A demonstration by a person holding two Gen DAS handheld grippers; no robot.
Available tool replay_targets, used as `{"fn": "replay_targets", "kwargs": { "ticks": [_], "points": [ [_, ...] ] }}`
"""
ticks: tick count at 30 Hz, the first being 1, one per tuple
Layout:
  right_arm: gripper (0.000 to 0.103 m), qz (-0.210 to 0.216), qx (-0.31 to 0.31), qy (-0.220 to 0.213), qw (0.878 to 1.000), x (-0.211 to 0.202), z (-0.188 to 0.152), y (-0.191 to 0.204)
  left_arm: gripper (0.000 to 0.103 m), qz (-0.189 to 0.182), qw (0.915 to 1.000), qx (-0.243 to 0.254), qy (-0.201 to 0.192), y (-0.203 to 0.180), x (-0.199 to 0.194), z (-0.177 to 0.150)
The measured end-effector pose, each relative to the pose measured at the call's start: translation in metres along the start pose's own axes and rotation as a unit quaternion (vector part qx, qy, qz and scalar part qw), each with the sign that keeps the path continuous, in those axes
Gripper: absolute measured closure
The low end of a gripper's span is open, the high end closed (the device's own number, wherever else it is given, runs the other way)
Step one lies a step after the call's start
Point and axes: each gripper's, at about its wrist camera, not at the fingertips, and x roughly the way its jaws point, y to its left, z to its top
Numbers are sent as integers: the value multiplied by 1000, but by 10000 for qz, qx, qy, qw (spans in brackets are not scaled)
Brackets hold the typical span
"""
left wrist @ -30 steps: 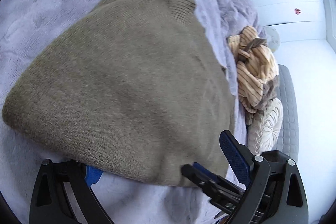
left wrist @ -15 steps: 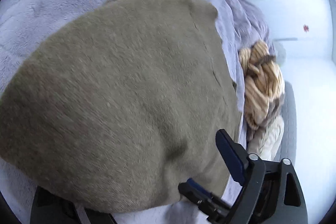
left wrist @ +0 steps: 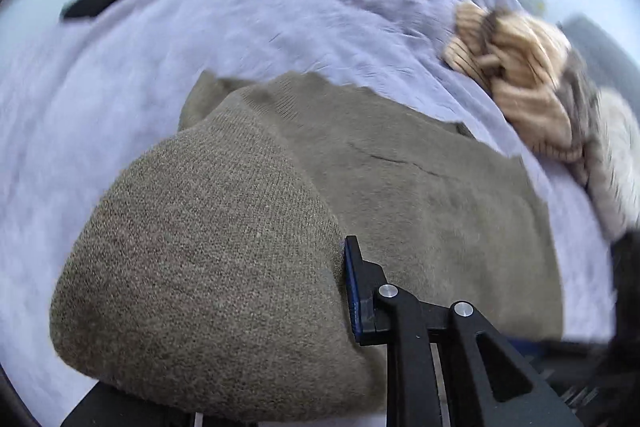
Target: Fold small clothes
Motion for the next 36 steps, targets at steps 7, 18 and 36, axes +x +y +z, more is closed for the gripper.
{"fn": "replay_targets", "kwargs": {
  "ticks": [7,18,36],
  "points": [
    [23,442,-152,90,9989,-46,58,4,81,403,9947,935,-113,-27,-4,-5],
    [1,493,-1855,1831,9642,21,159,160,81,756,9826,1675,-280,-40,0,-17],
    [54,-1274,-2954,3028,8971,142,144,250,81,1104,9600,2555,-309,-54,4,-29]
  ]
}}
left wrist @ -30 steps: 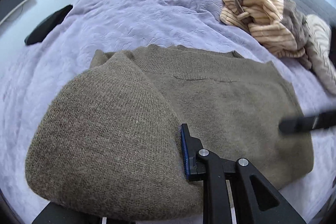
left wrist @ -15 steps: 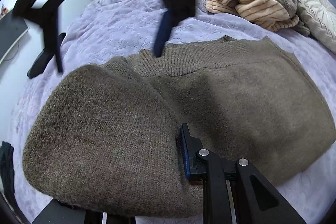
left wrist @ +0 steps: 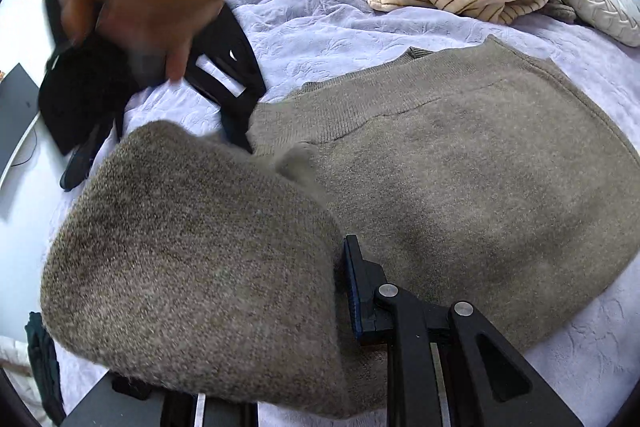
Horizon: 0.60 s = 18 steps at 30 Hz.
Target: Fold small clothes
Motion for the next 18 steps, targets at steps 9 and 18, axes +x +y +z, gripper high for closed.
{"fn": "replay_targets", "kwargs": {
  "ticks": [9,18],
  "points": [
    [88,1311,766,-1804,9718,-68,-86,-81,81,-275,9982,270,-461,-18,-37,32],
    [88,2221,1563,-3343,9025,-113,-215,-199,81,-727,9836,1285,-1033,-100,-71,75]
  ]
}}
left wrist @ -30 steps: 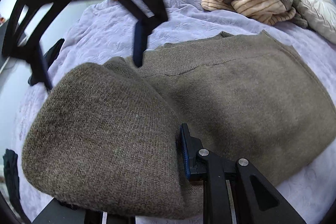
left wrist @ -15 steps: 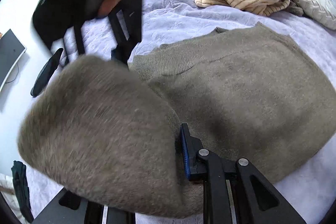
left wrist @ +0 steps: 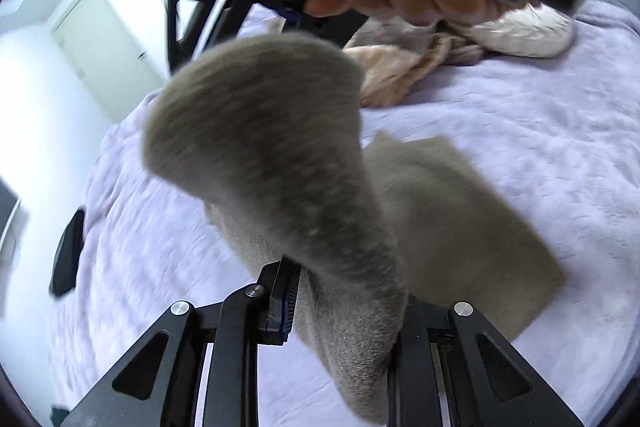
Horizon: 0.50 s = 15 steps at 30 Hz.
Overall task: Fold small clothes
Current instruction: 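Lower the folded sweater bundle onto the bedspread with both tools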
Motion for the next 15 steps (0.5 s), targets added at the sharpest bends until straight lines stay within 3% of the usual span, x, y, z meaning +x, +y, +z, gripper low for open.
{"fn": "replay_targets", "kwargs": {
  "ticks": [4,11,15],
  "points": [
    [88,4,563,-419,9975,-38,-28,-68,81,-391,9980,491,60,-46,17,4],
    [86,-292,1723,-465,9835,-18,-100,-194,81,-749,9901,1078,506,-98,44,-15],
    [81,238,2291,-753,9702,-12,-119,-219,80,-647,9899,1126,563,-98,34,-23]
  ]
}}
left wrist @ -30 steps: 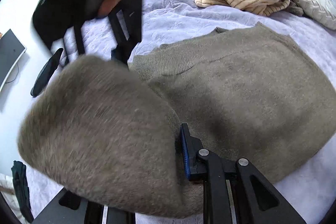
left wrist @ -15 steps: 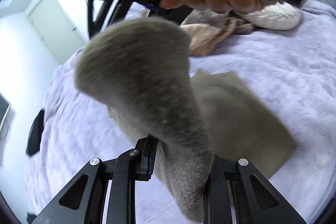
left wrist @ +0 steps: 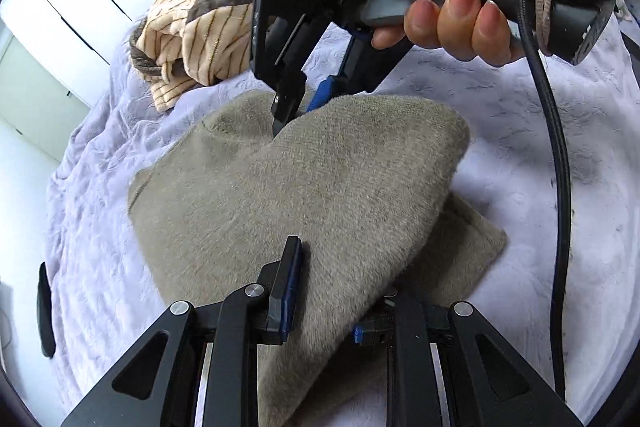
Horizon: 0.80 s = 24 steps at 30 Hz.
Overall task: Fold small clothes
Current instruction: 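Lower the folded sweater bundle onto the bedspread with both tools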
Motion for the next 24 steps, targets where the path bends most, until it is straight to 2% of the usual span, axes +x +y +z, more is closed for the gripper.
{"fn": "replay_targets", "kwargs": {
  "ticks": [2,3,5,6,7,8,9,10,12,14,17,18,20,21,22,24],
  "points": [
    [76,-78,-15,25,10000,-3,-3,4,80,-87,9998,-111,130,2,-7,-5],
    [70,-158,-61,67,9998,-5,-6,8,80,-146,9996,-169,183,4,-9,-8],
    [54,-292,-198,58,9994,-15,-15,17,80,-274,9985,-389,257,12,-21,-14],
    [40,-353,-277,-8,9990,-24,-21,22,80,-329,9977,-520,285,17,-26,-17],
    [32,-376,-330,-78,9987,-30,-29,25,80,-360,9967,-653,313,20,-32,-23],
    [32,-345,-367,-159,9986,-39,-39,27,79,-364,9960,-742,343,21,-36,-25],
    [32,-274,-371,-206,9987,-47,-49,27,63,-332,9953,-817,390,25,-38,-30],
    [32,-212,-341,-235,9989,-55,-59,26,38,-209,9953,-845,433,27,-39,-35],
    [32,-144,-250,-282,9992,-64,-77,24,36,45,9963,-754,420,25,-40,-45],
    [32,-112,-163,-258,9995,-66,-95,19,36,45,9965,-563,619,20,-33,-54],
    [32,-200,-248,-189,9993,-56,-112,22,36,204,9961,-505,691,18,-25,-60],
    [33,-226,-261,-179,9992,-52,-115,22,36,246,9955,-556,720,19,-23,-61],
    [43,-205,-246,-217,9992,-44,-117,25,36,334,9933,-792,769,26,-19,-61],
    [68,-265,-242,-204,9991,-40,-116,26,41,339,9915,-1000,760,33,-19,-60],
    [89,-397,-241,-170,9988,-38,-116,26,61,254,9894,-1214,752,41,-18,-59],
    [89,-462,-273,-89,9985,-35,-115,31,71,-170,9787,-1859,850,62,-14,-61]
  ]
}}
